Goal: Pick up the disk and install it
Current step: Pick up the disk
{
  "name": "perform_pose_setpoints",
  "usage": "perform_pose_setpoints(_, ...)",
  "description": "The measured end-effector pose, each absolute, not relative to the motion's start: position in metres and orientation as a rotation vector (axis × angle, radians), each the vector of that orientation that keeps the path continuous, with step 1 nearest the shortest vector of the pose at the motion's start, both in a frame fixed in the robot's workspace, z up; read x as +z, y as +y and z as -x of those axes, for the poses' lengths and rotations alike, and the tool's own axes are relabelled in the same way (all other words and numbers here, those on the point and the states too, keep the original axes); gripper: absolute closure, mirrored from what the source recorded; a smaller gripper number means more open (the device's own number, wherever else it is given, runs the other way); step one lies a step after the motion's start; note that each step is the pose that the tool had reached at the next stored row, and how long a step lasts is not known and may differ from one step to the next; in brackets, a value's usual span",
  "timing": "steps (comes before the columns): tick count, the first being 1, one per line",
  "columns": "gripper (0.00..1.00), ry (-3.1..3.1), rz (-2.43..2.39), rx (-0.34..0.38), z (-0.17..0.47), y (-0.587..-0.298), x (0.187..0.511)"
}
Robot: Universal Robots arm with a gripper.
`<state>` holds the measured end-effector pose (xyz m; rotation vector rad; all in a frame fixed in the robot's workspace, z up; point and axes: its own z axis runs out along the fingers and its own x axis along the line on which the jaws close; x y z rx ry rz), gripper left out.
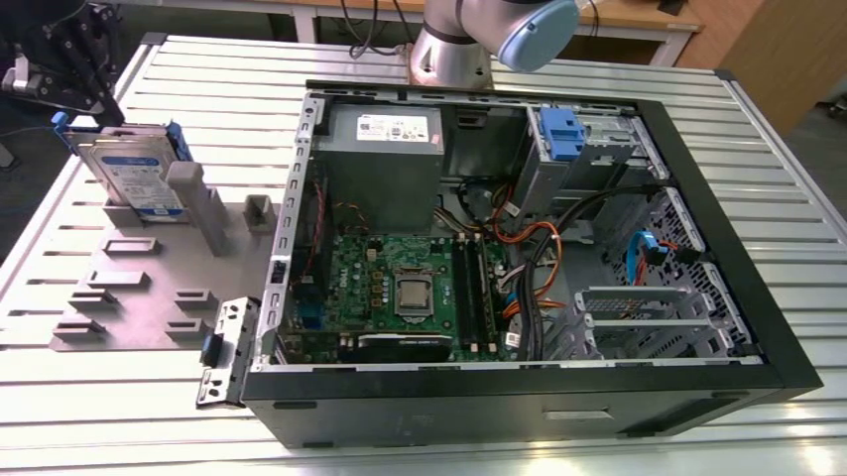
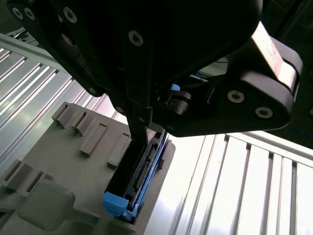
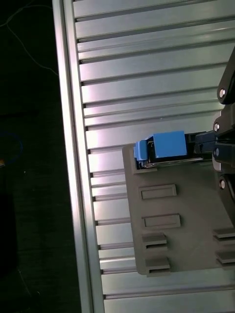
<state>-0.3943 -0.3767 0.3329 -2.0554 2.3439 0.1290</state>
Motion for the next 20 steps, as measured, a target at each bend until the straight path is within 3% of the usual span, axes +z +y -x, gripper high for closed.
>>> perform_pose_setpoints(20, 0.89, 2.344, 2.055, 0.129, 0.3914, -0.3782, 0.3301)
